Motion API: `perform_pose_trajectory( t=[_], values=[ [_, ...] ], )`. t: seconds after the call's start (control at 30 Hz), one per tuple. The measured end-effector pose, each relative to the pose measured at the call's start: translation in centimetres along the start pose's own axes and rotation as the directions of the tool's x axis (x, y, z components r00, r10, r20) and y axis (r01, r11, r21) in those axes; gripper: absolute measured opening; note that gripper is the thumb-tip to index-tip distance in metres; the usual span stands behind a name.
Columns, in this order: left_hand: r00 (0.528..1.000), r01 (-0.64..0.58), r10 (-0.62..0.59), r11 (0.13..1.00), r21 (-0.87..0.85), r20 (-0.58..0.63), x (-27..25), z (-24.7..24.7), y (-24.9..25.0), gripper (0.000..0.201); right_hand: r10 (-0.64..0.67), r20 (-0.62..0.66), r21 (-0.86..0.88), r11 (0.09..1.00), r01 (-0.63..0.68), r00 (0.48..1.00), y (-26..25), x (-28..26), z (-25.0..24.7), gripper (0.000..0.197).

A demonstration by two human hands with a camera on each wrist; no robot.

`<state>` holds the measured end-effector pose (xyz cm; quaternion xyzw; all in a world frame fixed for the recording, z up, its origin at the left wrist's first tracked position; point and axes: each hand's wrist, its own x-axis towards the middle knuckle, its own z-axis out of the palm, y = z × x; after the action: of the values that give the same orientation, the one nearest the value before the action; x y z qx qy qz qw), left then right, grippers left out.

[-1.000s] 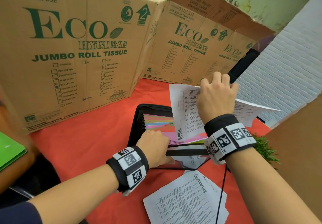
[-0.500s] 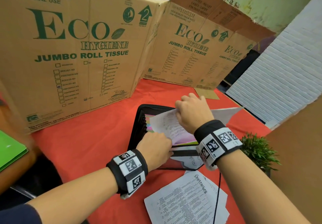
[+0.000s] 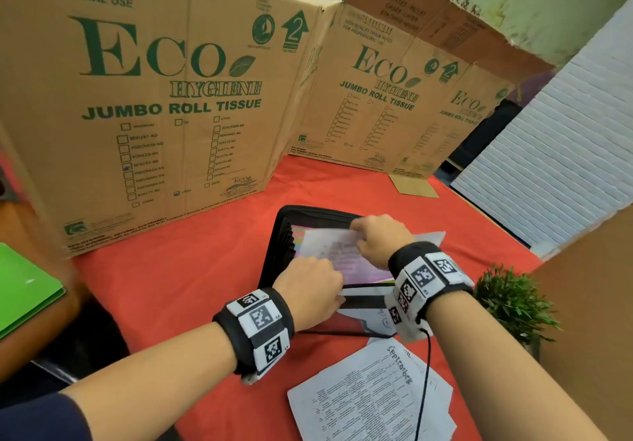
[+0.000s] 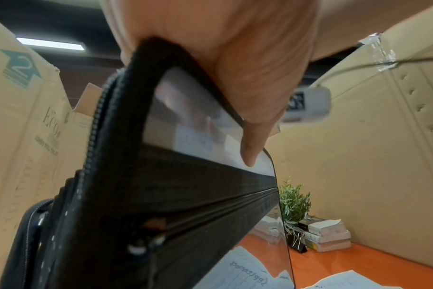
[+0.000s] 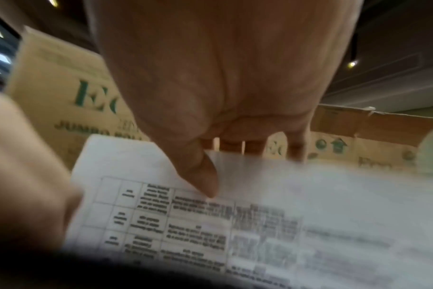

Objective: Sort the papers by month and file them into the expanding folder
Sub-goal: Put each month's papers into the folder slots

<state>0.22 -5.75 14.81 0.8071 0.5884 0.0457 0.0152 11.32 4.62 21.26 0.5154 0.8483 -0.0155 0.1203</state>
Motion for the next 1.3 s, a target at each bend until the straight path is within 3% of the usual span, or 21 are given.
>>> perform_pose_trajectory(
  t=[0.1,0.23,0.33,0.47,0.63,0.7,0.73,0.77,0.83,0.9,0.93,0.97,1.0,1.07,1.1,1.17,1.23,1.3],
  values=[
    [0.999,0.036,-0.035,0.999,-0.018,0.016,0.1,0.0,-0.1,0.034,0.045,-0.005,-0.013,0.999,-0.045,0.999,1.4,-0.5,2.9,0.043],
    [0.996,0.094,-0.093,0.993,-0.068,0.012,0.5,-0.1,-0.2,0.037,0.105,-0.044,0.204,0.974,-0.093,0.994,3.1,-1.4,5.7,0.031],
    [0.989,0.148,-0.147,0.984,-0.104,0.012,1.0,0.0,-0.2,0.056,0.133,0.04,0.258,0.956,-0.139,0.99,3.9,-2.0,6.5,0.026],
    [0.984,0.159,-0.165,0.984,-0.081,-0.061,2.3,0.0,-0.5,0.081,0.157,0.005,0.313,0.938,-0.151,0.988,4.2,-2.5,6.8,0.028],
    [0.965,0.195,-0.155,0.964,-0.18,0.213,4.0,0.3,-1.1,0.089,0.141,-0.037,0.421,0.9,-0.112,0.989,4.9,-3.2,7.7,0.025],
    [0.963,0.178,-0.137,0.971,-0.163,0.234,4.1,0.5,-1.1,0.088,0.188,-0.176,0.53,0.845,-0.068,0.966,5.8,-3.8,8.2,0.023],
    [0.966,0.168,-0.13,0.973,-0.158,0.225,4.0,0.6,-1.0,0.087,0.249,-0.295,0.573,0.818,-0.038,0.922,6.4,-4.4,8.3,0.022],
    [0.968,0.161,-0.124,0.974,-0.161,0.216,3.9,0.7,-1.0,0.085,0.336,-0.43,0.6,0.8,-0.013,0.838,7.2,-5.2,8.6,0.02],
    [0.97,0.154,-0.114,0.971,-0.18,0.215,3.8,0.8,-1.0,0.08,0.558,-0.61,0.664,0.747,-0.021,0.563,8.7,-7.2,9.8,0.015],
    [0.968,0.142,-0.094,0.97,-0.196,0.234,3.7,0.9,-0.9,0.074,0.792,-0.538,0.809,0.581,-0.087,0.289,9.8,-9.8,12.7,0.013],
    [0.967,0.131,-0.084,0.973,-0.19,0.24,3.7,0.8,-0.9,0.071,0.877,-0.428,0.879,0.46,-0.127,0.218,10.0,-11.1,14.7,0.013],
    [0.97,0.114,-0.072,0.978,-0.173,0.233,3.6,0.7,-0.8,0.069,0.934,-0.29,0.92,0.332,-0.208,0.208,10.1,-12.2,17.0,0.014],
    [0.976,0.087,-0.054,0.985,-0.147,0.212,3.5,0.6,-0.7,0.067,0.96,-0.142,0.913,0.222,-0.344,0.242,10.3,-13.4,19.8,0.017],
    [0.989,0.013,-0.001,0.997,-0.08,0.151,3.5,0.6,-0.6,0.066,0.928,0.173,0.749,0.094,-0.656,0.331,10.2,-15.6,24.8,0.034],
    [0.989,-0.021,0.029,0.998,-0.059,0.147,3.6,0.7,-0.5,0.068,0.888,0.326,0.636,0.047,-0.77,0.324,10.0,-16.6,27.2,0.051],
    [0.976,-0.047,0.061,0.996,-0.072,0.21,3.4,0.9,-0.5,0.076,0.823,0.502,0.462,0.004,-0.887,0.265,9.3,-17.9,30.9,0.088],
    [0.958,-0.039,0.066,0.994,-0.103,0.281,3.4,0.8,-0.5,0.077,0.793,0.571,0.357,-0.01,-0.934,0.21,8.6,-18.5,32.4,0.106],
    [0.943,-0.03,0.068,0.992,-0.121,0.327,3.2,0.7,-0.3,0.074,0.787,0.597,0.33,-0.061,-0.942,0.157,7.8,-18.6,32.6,0.111]
  ],
)
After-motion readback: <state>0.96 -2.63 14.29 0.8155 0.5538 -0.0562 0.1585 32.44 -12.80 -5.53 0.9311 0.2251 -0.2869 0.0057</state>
